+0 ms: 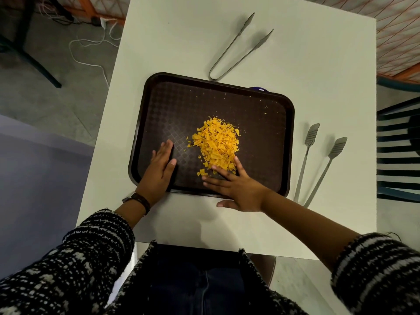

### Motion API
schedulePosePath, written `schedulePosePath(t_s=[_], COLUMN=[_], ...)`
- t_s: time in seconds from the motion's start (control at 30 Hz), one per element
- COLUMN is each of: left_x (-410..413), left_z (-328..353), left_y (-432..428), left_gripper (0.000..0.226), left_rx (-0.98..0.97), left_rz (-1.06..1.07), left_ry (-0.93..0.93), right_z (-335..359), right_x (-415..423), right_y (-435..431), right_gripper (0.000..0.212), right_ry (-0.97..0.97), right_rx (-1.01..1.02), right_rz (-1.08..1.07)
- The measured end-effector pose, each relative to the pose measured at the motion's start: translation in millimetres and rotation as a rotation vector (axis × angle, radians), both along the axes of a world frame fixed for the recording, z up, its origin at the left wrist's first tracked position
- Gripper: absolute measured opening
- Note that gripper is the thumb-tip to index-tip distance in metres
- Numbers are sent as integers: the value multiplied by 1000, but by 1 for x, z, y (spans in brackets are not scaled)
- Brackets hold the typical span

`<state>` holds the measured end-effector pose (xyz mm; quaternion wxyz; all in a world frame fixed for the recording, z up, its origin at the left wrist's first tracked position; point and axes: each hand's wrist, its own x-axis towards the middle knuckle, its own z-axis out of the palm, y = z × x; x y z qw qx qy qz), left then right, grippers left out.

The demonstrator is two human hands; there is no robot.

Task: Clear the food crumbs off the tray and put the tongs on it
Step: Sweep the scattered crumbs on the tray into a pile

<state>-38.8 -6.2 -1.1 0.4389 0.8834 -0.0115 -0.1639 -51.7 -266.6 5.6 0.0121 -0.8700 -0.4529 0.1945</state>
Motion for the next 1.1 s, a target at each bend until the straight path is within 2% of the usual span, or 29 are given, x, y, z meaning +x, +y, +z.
schedulePosePath(t_s=[0.17, 0.37, 0.57, 0.7, 0.9, 1.1], left_x=[0, 0, 0, 0, 0, 0], left_z=[3, 0, 0, -1, 1, 0], left_y=[-1, 0, 0, 0, -2, -1], left_gripper=[60, 60, 60, 62, 59, 60], left_rx=[-9, 10, 15, 32, 38, 58], left_rz=[4, 1, -1, -8, 3, -15], left_ry=[13, 3, -6, -1, 5, -6], right_z=[4, 4, -1, 1, 7, 7], right_x=[13, -11, -3, 9, -14, -9], right_y=[7, 5, 19, 25, -8, -43], right_gripper=[70, 68, 69, 70, 63, 64], right_ry=[-54, 27, 7, -18, 34, 26], right_rx=[-39, 76, 60, 38, 77, -18], right_rz=[-149, 25, -15, -161, -99, -114])
